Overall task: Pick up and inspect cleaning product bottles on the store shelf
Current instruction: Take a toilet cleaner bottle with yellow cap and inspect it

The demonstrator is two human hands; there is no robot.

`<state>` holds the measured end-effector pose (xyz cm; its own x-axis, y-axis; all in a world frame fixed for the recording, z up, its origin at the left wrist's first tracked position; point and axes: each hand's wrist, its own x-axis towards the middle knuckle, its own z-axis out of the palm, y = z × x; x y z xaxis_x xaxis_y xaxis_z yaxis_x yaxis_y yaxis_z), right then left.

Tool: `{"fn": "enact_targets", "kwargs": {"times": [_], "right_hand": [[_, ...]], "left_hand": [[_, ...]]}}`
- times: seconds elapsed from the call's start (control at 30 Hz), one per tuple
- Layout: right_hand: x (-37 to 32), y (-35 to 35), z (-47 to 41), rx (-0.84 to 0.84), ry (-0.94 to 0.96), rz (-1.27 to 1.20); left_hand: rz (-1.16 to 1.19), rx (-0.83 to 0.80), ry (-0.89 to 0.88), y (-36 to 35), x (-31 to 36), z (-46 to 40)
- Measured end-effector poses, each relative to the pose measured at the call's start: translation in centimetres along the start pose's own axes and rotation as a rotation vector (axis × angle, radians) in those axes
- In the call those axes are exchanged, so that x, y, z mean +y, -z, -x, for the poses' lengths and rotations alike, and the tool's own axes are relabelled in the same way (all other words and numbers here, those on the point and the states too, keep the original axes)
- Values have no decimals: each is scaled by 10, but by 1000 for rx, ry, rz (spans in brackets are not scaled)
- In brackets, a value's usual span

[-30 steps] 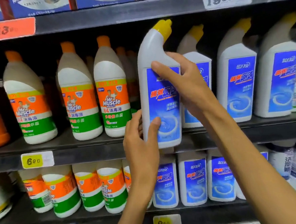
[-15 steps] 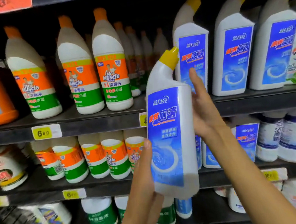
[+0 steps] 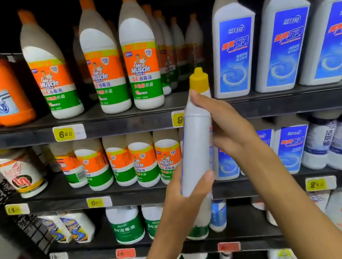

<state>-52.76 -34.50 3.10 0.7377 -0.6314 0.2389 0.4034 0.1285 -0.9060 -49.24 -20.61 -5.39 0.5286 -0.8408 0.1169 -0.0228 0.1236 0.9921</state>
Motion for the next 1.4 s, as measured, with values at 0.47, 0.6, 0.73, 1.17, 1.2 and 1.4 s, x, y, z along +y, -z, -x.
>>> {"fn": "enact_targets", "kwargs": {"times": [0.47, 0.6, 0.73, 1.17, 1.2, 1.4], "right_hand": [[3, 2, 6, -174, -80, -331], [0, 0, 11, -35, 107, -141], [-2, -1, 7, -43, 48, -225], [4, -3, 0, 62, 122, 187], [1, -4, 1, 61, 103, 231], [-7, 0, 8, -58, 110, 138]], "left_hand": [[457, -373, 168, 33, -22, -5], [182, -141, 3, 31, -17, -15], [276, -30, 58, 21, -24, -22], [79, -145, 32, 26, -18, -6], [63, -133, 25, 25, -18, -5], [407, -400, 147, 33, -22, 0]]}}
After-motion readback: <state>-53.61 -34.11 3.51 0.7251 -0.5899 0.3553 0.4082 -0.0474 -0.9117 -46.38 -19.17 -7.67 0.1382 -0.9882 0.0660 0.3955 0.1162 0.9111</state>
